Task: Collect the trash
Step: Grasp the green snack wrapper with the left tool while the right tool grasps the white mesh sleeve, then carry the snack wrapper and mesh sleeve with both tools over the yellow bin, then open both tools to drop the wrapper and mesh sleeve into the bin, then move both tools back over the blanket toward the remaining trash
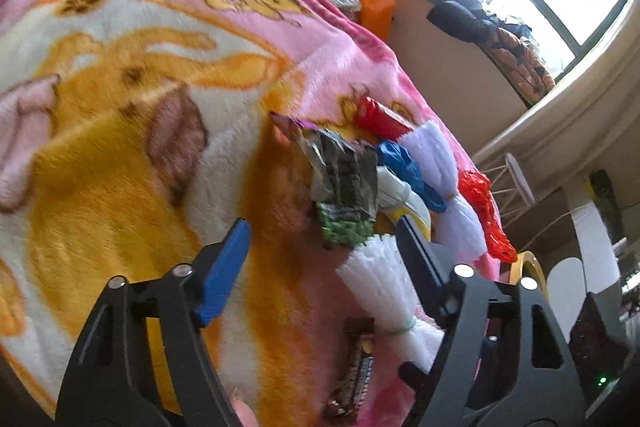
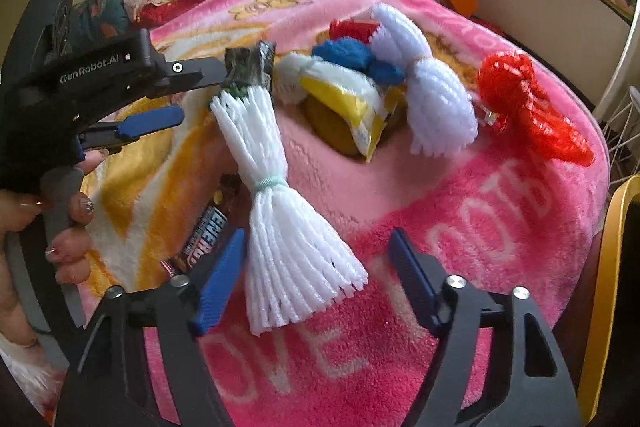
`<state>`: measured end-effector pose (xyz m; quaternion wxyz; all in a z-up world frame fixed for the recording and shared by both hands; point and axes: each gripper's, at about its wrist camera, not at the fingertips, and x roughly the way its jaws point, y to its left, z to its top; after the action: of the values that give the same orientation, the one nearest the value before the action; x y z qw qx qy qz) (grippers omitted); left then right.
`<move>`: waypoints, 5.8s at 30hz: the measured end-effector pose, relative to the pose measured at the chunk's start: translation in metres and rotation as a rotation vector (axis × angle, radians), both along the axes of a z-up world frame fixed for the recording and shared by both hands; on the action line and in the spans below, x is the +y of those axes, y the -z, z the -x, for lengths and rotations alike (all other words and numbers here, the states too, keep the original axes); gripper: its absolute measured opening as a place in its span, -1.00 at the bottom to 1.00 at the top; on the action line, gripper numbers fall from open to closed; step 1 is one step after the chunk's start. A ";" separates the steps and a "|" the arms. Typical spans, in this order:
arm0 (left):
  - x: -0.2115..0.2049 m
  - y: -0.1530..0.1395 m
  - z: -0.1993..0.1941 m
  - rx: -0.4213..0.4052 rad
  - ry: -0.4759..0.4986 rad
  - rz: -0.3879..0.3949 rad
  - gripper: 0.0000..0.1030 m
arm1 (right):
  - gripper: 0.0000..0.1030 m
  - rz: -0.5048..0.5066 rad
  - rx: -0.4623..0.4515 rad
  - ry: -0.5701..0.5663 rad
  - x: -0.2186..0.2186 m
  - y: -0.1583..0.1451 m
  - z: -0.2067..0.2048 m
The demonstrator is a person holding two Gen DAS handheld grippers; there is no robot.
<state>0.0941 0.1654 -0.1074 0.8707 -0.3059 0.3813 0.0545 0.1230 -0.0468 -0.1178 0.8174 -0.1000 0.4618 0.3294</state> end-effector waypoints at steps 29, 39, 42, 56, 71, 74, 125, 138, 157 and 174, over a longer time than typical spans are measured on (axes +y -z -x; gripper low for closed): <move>-0.015 0.000 0.001 0.018 0.047 0.087 -0.93 | -0.64 -0.064 -0.015 0.058 -0.038 -0.013 0.007; -0.038 -0.032 0.001 -0.063 0.097 -0.012 -0.96 | -0.65 -0.122 -0.065 0.124 -0.067 -0.032 0.010; -0.049 -0.047 0.001 -0.100 0.122 -0.044 -0.96 | -0.65 -0.144 -0.095 0.147 -0.077 -0.043 0.010; -0.100 -0.094 -0.002 -0.224 0.243 -0.124 -0.96 | -0.65 -0.222 -0.208 0.270 -0.124 -0.081 0.004; -0.158 -0.109 0.000 -0.277 0.376 -0.164 -0.95 | -0.65 -0.281 -0.246 0.417 -0.182 -0.095 0.000; -0.168 -0.111 0.000 -0.283 0.399 -0.167 -0.95 | -0.65 -0.289 -0.254 0.442 -0.192 -0.097 0.000; -0.301 -0.054 -0.036 -0.167 0.718 -0.167 -0.95 | -0.65 -0.222 -0.118 0.818 -0.317 -0.038 -0.010; -0.331 -0.022 -0.063 -0.104 0.769 -0.212 -0.08 | 0.04 -0.190 -0.116 0.906 -0.337 -0.032 -0.011; -0.260 -0.059 -0.039 -0.199 0.560 -0.267 0.63 | 0.28 -0.096 -0.304 0.703 -0.256 -0.075 0.004; -0.187 -0.064 -0.036 -0.194 0.377 -0.277 0.63 | 0.28 -0.105 -0.321 0.517 -0.192 -0.077 0.005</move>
<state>0.1305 -0.0215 -0.0429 0.9315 -0.1110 0.3353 -0.0866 0.1176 -0.2386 -0.0408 0.9408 0.0122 0.3192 0.1138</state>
